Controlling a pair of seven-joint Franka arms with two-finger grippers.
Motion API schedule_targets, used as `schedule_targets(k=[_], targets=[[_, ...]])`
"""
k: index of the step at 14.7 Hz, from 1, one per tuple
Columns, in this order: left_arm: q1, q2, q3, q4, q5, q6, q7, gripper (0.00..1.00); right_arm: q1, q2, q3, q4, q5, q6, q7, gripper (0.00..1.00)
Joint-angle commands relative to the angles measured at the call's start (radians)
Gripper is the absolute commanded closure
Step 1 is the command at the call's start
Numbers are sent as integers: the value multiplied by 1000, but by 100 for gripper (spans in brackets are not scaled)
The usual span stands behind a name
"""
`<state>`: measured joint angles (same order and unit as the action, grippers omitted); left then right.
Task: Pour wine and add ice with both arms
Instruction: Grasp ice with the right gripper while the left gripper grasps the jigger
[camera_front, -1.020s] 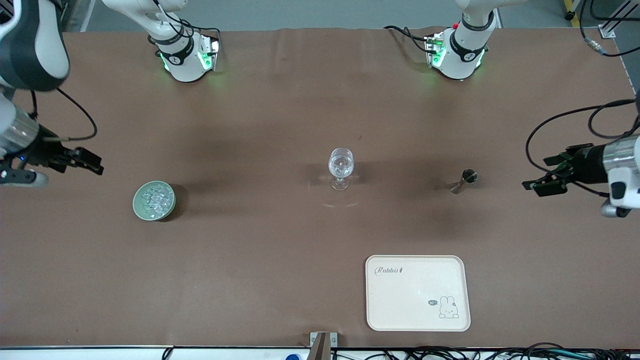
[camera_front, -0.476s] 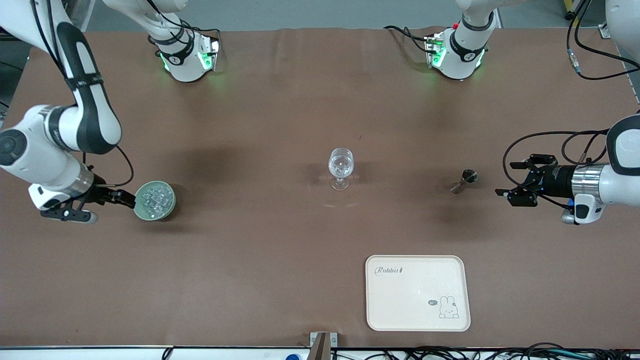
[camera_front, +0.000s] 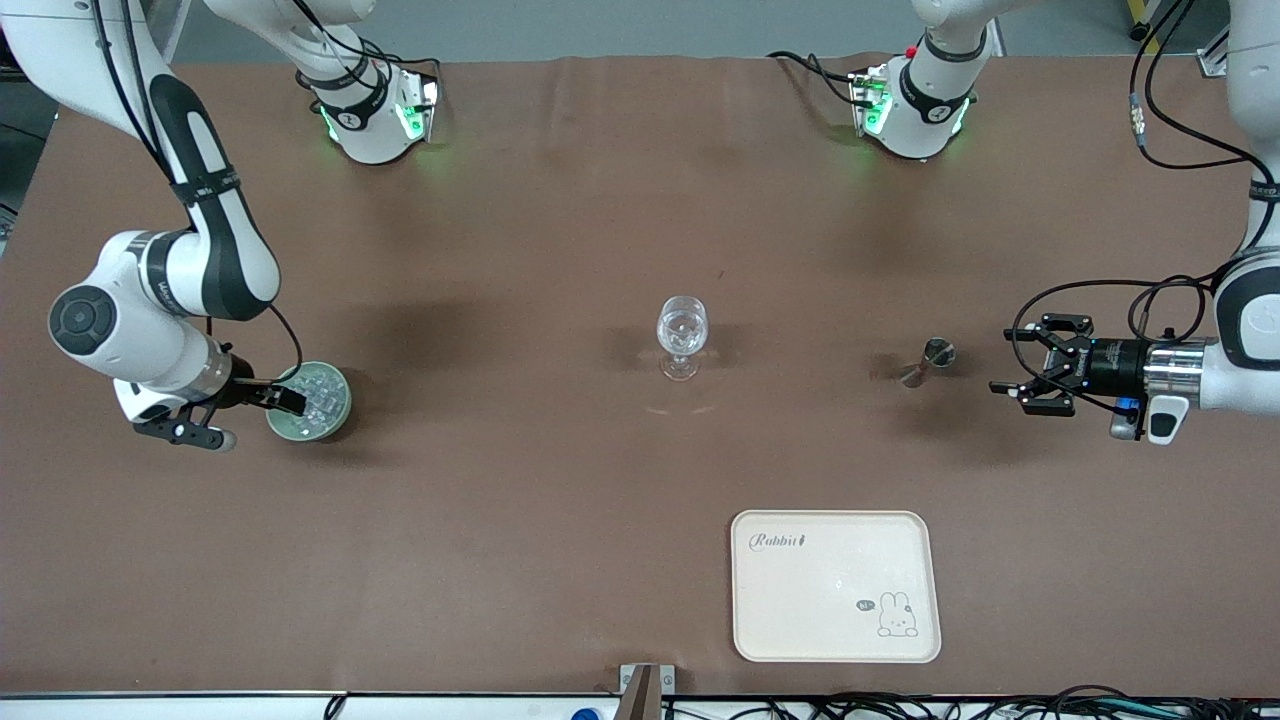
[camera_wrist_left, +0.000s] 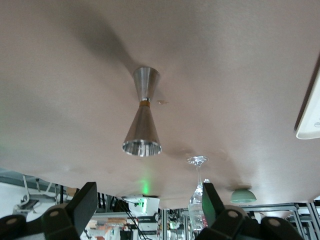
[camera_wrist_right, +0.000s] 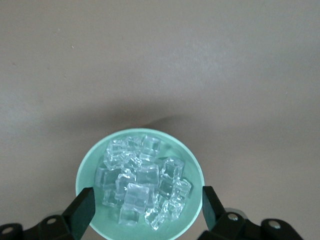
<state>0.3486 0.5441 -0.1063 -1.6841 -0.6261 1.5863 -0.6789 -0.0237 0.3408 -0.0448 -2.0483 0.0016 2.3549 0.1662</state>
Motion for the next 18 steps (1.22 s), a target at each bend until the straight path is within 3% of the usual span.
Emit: schedule_targets(k=[1,11,18], targets=[[26,51,-6,-3,-76,4,9,8,17,-11,2,-35,12,14,53,7],[61,191,-6,-9,-190,8,52,22,39,53,2,-61,12,73,151,22],[61,254,-6,-19,-193,11,168,23,45,47,2,-61,12,63,159,44]])
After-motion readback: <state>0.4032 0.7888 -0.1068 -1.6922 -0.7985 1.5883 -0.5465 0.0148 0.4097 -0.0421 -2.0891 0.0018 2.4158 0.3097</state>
